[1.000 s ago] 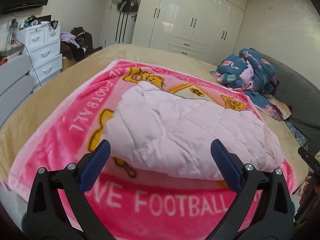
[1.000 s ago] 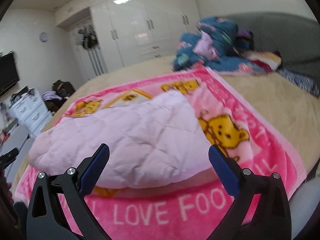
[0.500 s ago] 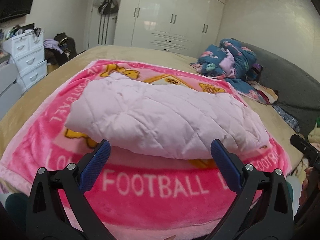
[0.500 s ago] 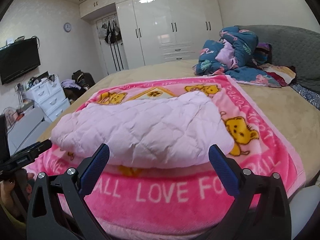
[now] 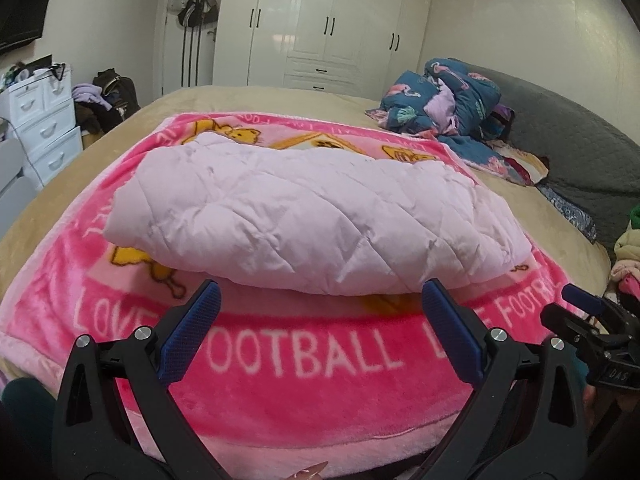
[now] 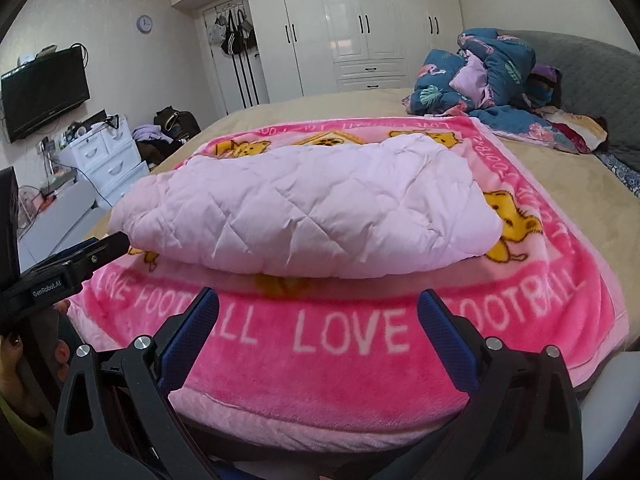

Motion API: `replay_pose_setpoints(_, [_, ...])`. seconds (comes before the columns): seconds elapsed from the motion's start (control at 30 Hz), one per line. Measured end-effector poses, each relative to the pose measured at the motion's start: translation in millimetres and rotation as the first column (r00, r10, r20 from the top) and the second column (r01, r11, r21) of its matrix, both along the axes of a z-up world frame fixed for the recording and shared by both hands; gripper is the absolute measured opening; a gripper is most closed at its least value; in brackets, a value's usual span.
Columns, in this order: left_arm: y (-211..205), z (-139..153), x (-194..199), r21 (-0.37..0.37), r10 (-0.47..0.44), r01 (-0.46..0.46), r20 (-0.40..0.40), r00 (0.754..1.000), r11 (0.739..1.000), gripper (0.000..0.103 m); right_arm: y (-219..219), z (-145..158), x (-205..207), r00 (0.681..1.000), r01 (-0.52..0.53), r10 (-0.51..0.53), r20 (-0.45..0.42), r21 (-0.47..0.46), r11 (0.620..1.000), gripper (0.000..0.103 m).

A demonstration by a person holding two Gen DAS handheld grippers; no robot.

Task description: Fold large clothes

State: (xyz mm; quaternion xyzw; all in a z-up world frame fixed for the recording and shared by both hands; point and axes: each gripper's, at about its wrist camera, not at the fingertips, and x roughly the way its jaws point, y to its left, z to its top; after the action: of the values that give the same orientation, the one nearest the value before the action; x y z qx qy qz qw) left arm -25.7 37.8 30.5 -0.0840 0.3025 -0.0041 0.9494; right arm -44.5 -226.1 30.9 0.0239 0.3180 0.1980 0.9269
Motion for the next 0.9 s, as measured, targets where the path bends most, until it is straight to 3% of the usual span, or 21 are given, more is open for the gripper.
replay_pose_setpoints(0.9, [-5.5, -6.0, 2.6, 0.027, 0.007, -0.006, -0.031, 1.0, 1.0, 0.094, 9.9, -5.2, 1.5, 1.0, -0.022, 0.022, -0.012, -0.009, 1.0, 0.099])
